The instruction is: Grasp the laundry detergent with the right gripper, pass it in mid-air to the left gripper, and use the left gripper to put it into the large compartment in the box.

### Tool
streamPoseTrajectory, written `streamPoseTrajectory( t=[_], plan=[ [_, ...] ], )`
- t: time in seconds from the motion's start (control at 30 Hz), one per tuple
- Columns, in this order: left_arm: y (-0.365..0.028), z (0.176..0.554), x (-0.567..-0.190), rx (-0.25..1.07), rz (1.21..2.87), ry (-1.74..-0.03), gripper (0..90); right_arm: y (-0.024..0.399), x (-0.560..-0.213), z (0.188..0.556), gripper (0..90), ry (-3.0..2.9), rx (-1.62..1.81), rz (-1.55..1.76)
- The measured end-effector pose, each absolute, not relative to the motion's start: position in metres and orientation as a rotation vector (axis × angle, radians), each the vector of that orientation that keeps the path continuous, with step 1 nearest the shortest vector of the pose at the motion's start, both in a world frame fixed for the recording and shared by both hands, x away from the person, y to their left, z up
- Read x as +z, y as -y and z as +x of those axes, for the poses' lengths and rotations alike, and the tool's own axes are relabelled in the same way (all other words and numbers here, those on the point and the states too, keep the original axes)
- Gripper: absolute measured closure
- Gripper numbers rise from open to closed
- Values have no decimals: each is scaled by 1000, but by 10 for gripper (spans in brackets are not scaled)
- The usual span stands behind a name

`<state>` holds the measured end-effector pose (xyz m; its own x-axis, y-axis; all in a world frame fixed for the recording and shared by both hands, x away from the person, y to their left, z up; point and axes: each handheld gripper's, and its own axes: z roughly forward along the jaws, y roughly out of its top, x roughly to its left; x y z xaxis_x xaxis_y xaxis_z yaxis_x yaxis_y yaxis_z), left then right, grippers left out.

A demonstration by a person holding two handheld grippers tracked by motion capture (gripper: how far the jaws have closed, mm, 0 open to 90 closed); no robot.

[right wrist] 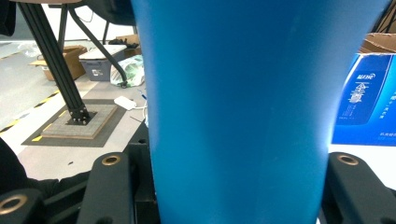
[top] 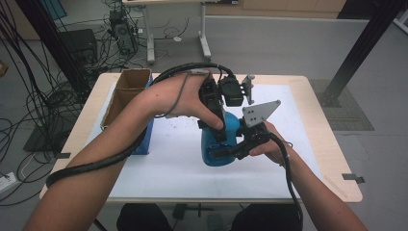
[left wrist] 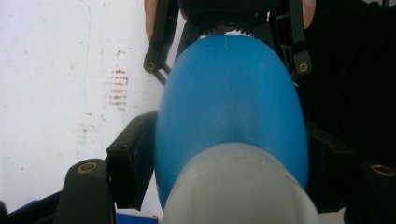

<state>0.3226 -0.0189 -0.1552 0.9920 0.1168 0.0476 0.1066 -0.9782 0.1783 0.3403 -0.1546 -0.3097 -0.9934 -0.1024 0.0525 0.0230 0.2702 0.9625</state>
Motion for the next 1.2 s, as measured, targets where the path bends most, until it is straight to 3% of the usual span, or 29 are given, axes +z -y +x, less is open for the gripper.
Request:
streamPoseTrajectory(
  t=[0.17,1.2],
  plan=[
    [20,322,-154,85,2969,-156,371,154,-310,340,434,2418,-1840,80],
    [24,320,-153,100,2963,-159,375,157,-310,339,434,2414,-1858,81]
  ],
)
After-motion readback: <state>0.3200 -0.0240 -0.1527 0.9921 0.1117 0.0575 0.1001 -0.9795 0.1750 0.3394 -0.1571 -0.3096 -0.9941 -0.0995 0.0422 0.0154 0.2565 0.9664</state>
